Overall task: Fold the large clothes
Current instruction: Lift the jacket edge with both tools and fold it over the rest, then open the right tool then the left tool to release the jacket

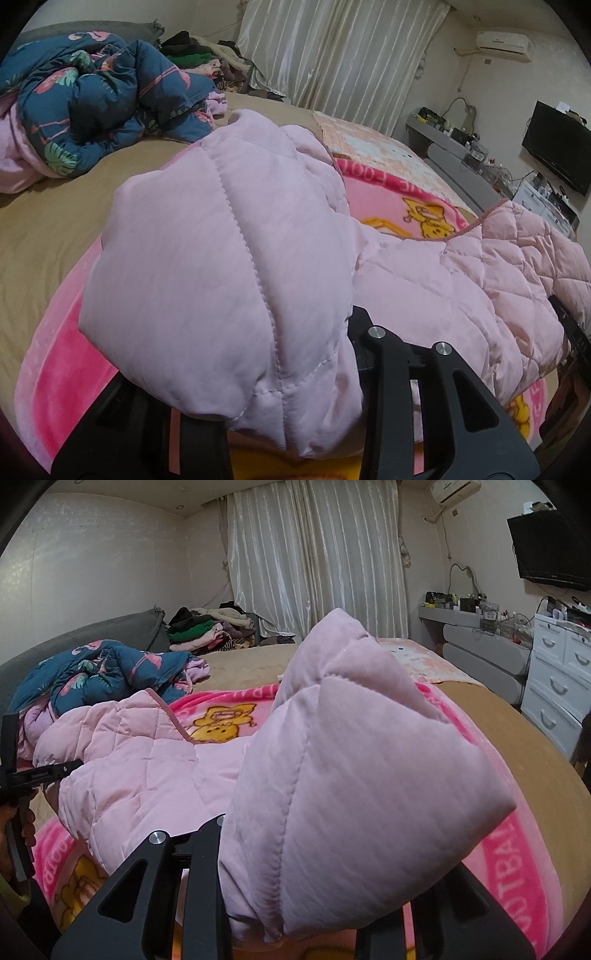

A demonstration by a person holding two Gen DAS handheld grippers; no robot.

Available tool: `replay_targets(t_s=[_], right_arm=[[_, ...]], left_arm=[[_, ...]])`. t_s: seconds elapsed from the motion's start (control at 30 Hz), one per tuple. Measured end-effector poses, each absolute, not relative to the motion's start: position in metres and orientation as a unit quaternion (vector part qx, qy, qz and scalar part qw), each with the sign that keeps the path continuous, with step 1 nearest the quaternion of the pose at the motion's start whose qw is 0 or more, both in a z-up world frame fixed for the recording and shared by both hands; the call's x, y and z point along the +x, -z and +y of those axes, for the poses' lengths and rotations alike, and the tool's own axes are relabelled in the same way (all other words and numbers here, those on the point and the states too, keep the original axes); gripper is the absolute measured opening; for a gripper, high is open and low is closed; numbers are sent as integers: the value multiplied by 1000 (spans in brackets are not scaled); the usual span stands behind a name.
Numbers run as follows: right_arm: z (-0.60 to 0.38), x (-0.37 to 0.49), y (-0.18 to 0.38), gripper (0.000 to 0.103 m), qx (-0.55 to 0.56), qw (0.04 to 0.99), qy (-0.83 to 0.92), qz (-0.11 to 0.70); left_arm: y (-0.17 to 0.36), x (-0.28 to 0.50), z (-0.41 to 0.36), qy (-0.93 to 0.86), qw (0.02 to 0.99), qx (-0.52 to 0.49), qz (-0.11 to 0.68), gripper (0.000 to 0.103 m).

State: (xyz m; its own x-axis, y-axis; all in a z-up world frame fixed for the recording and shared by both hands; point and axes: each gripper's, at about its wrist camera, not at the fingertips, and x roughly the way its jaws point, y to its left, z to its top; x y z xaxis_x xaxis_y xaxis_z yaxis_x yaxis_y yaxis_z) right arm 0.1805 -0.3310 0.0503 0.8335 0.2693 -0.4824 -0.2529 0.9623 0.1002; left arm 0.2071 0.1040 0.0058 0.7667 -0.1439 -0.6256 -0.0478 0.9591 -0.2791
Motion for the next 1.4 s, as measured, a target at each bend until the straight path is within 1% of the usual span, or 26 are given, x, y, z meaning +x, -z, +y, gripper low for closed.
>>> replay_targets(t_s=[0.4, 0.6, 0.7, 0.77, 0.8, 0.83, 0.87, 0.9, 0.93, 0.97, 1.03, 1.1, 1.13, 1.2, 1.27, 1.3, 1.37, 1.4], right_arm=[[-347, 150, -15, 26, 65, 945, -112, 300], [-359, 145, 12, 32, 126, 929, -83, 339], [-373, 148, 25, 43, 188, 908, -69, 367], [-385, 149, 33, 53, 235, 892, -61, 380], [-388, 149, 37, 56, 253, 886, -59, 385], [-392, 148, 40, 63, 267, 880, -54, 390], [-393, 147, 43, 68, 275, 876, -46, 394], [-394, 145, 44, 70, 276, 875, -41, 396], [-394, 143, 43, 77, 271, 876, -33, 398], [-394, 141, 42, 85, 266, 877, -24, 399], [-392, 139, 38, 93, 252, 880, -8, 403], [-391, 136, 37, 95, 245, 880, -1, 406], [-390, 134, 37, 99, 240, 881, 6, 408], [-388, 131, 36, 99, 230, 882, 15, 411], [-389, 126, 36, 99, 226, 881, 21, 414], [-388, 124, 36, 99, 224, 881, 23, 415], [-386, 121, 34, 99, 218, 882, 26, 416], [-385, 119, 32, 99, 215, 883, 29, 417]], left_arm=[[18, 173, 102, 21, 928, -117, 353, 30], [33, 169, 106, 18, 924, -120, 363, 36], [38, 166, 107, 19, 923, -123, 364, 39], [41, 164, 108, 20, 923, -126, 364, 41], [42, 163, 108, 20, 922, -127, 364, 42], [43, 162, 108, 20, 922, -128, 364, 43], [44, 162, 108, 21, 922, -129, 364, 44], [45, 161, 109, 21, 922, -130, 364, 44], [46, 161, 109, 21, 921, -132, 365, 44], [46, 161, 110, 20, 921, -134, 365, 45], [47, 160, 111, 19, 921, -135, 366, 46], [46, 159, 110, 18, 920, -135, 367, 48], [46, 159, 110, 17, 920, -133, 367, 49], [46, 157, 110, 17, 919, -135, 370, 52], [46, 154, 111, 15, 917, -137, 373, 59], [45, 153, 112, 15, 917, -137, 375, 60], [45, 149, 113, 13, 915, -138, 378, 69], [45, 147, 115, 12, 914, -139, 380, 70]])
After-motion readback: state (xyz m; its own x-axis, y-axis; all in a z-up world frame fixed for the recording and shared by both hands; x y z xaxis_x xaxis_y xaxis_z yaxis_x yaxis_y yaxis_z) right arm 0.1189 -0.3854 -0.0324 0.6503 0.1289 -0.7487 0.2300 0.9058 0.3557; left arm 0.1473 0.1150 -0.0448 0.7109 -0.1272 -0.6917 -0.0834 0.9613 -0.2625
